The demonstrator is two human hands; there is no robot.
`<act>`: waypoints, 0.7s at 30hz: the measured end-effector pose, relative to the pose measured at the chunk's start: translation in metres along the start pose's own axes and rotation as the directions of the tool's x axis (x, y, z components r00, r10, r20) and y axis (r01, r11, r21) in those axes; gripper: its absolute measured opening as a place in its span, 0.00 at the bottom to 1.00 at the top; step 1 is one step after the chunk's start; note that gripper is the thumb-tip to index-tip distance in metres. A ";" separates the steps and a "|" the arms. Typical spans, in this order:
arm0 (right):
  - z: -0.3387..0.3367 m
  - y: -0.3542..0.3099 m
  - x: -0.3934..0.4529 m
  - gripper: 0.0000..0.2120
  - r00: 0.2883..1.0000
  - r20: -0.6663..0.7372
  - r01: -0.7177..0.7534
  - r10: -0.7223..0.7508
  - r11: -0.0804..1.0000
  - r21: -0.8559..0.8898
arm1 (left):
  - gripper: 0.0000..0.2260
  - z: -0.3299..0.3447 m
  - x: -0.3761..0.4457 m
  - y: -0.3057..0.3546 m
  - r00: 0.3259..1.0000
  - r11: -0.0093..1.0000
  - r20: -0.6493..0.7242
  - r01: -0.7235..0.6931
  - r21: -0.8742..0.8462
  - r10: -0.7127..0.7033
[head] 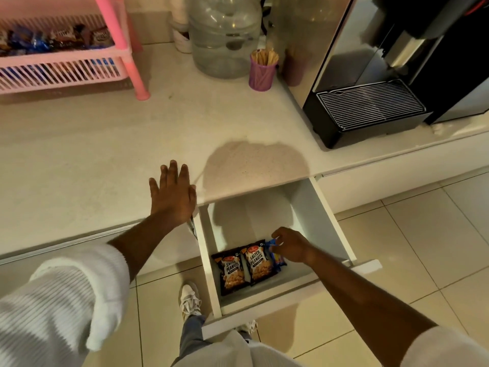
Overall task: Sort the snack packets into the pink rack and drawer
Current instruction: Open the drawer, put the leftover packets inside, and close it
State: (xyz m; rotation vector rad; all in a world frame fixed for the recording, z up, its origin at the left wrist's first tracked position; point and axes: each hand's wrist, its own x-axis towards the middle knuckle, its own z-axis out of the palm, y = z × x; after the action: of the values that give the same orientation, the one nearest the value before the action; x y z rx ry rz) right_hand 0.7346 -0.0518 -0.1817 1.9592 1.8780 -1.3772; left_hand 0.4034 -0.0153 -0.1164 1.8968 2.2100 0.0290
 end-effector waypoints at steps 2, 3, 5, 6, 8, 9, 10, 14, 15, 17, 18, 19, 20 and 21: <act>-0.011 -0.001 -0.017 0.10 0.996 0.039 0.085 -0.086 0.996 0.034 | 0.25 -0.003 -0.021 0.017 0.996 0.996 -0.034 -0.079 0.046 0.081; -0.016 0.000 -0.026 0.07 0.989 0.077 0.121 -0.124 0.992 0.042 | 0.24 -0.004 -0.035 0.026 0.987 0.987 -0.056 -0.148 0.056 0.151; -0.025 0.003 -0.043 0.05 0.973 0.159 0.167 -0.169 0.986 0.026 | 0.21 0.000 -0.067 0.046 0.957 0.961 -0.110 -0.273 -0.036 0.268; -0.029 0.005 -0.050 0.04 0.965 0.198 0.176 -0.174 0.984 0.010 | 0.18 0.003 -0.082 0.055 0.952 0.945 -0.116 -0.298 -0.138 0.283; -0.037 0.011 -0.065 0.06 0.947 0.267 0.193 -0.180 0.981 -0.023 | 0.14 0.009 -0.110 0.073 0.957 0.902 -0.034 -0.283 -0.325 0.288; -0.040 0.013 -0.071 0.07 0.937 0.295 0.205 -0.186 0.978 -0.036 | 0.13 0.013 -0.121 0.081 0.946 0.894 0.033 -0.292 -0.340 0.321; -0.044 0.016 -0.077 0.08 0.928 0.321 0.216 -0.190 0.975 -0.045 | 0.14 0.017 -0.129 0.089 0.929 0.890 0.104 -0.300 -0.344 0.354; -0.054 0.025 -0.092 0.16 0.898 0.374 0.290 -0.230 0.951 -0.111 | 0.23 0.025 -0.155 0.109 0.845 0.821 0.342 -0.180 -0.542 0.411; -0.055 0.027 -0.095 0.17 0.895 0.374 0.308 -0.245 0.944 -0.119 | 0.24 0.027 -0.159 0.112 0.819 0.815 0.376 -0.176 -0.553 0.432; -0.056 0.030 -0.100 0.19 0.887 0.370 0.343 -0.277 0.931 -0.126 | 0.24 0.032 -0.165 0.114 0.781 0.820 0.403 -0.228 -0.526 0.476; -0.055 0.030 -0.102 0.20 0.886 0.364 0.361 -0.289 0.921 -0.147 | 0.23 0.034 -0.167 0.115 0.773 0.825 0.404 -0.260 -0.502 0.489; -0.053 0.031 -0.104 0.20 0.889 0.350 0.373 -0.296 0.910 -0.180 | 0.23 0.035 -0.169 0.115 0.769 0.832 0.406 -0.281 -0.479 0.493; -0.050 0.032 -0.106 0.20 0.897 0.325 0.379 -0.301 0.900 -0.213 | 0.22 0.036 -0.171 0.116 0.771 0.840 0.413 -0.279 -0.466 0.485; -0.047 0.033 -0.107 0.19 0.909 0.290 0.373 -0.300 0.896 -0.242 | 0.22 0.038 -0.173 0.116 0.773 0.848 0.422 -0.272 -0.455 0.474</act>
State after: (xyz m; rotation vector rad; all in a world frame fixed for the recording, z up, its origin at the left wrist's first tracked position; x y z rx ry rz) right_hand 0.8047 -0.1108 -0.1018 1.3015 2.2188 -1.2533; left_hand 0.5467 -0.1705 -0.1066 1.8250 1.3289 -0.0025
